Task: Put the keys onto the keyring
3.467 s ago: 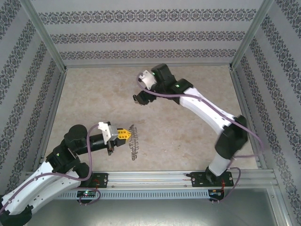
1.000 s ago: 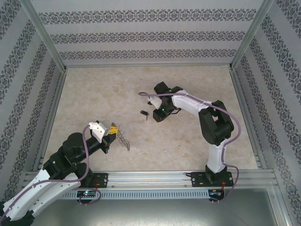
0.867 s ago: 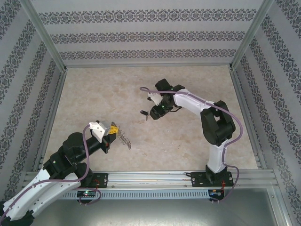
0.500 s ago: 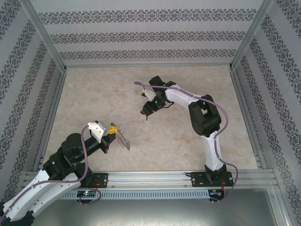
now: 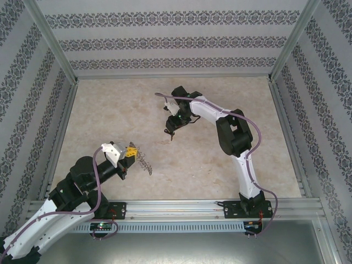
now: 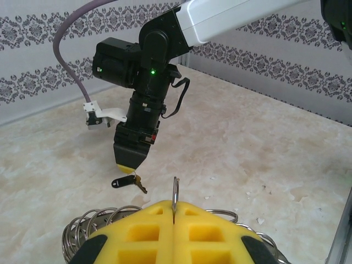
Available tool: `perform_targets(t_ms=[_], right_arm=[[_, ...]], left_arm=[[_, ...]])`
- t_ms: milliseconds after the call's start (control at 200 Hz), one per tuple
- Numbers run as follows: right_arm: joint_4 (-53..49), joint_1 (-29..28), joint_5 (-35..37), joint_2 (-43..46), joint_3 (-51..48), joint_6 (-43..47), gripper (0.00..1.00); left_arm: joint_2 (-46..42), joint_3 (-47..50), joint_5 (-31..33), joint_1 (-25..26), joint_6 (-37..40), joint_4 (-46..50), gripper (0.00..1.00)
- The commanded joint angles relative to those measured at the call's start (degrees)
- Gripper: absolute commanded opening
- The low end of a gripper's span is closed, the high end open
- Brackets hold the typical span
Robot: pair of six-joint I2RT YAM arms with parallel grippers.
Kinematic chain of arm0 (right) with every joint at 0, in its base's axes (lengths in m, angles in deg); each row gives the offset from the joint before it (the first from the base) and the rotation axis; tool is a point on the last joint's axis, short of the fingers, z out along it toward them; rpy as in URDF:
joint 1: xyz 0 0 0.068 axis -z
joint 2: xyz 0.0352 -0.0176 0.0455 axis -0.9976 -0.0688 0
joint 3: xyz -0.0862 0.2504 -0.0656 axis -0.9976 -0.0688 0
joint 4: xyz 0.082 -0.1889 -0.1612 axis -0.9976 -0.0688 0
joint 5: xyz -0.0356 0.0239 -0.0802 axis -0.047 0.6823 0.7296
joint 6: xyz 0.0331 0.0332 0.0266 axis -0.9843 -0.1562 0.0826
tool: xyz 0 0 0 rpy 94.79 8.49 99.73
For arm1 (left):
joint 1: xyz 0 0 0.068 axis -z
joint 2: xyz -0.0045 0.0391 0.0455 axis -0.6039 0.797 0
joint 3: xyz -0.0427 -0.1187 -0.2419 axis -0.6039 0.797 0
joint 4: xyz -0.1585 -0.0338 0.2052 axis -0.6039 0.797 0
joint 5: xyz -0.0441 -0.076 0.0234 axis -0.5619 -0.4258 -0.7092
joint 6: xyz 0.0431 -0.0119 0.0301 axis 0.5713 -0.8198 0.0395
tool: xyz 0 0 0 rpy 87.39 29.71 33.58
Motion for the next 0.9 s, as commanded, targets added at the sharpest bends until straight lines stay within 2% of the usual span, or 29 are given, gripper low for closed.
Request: perform_targets(t_ms=[0,290,620,899], right_arm=[[-2.8,0.2,1.2,-1.8,1.4,0.5,0.44],[-5.5,0.0,1.9,-3.9,4.3,0.9,0.43],[-7.3,-0.5,2.5,-5.3,6.4,0.8,0.3],[-7.6,-0.6,2.5,-5.4,6.1,0.9,0.29]], left_arm=[[-0.8,-0.2,-0.7,-0.1,0.6,-4.1,0.0],[-1.8,-0.1,-1.1,0.0,0.6,-4.3,0.0],[-2.6,0.0,-1.5,0.1,0.4,-4.7,0.0],[-3.2,0.0,-1.6,0.1,0.5,-4.6,0.0]])
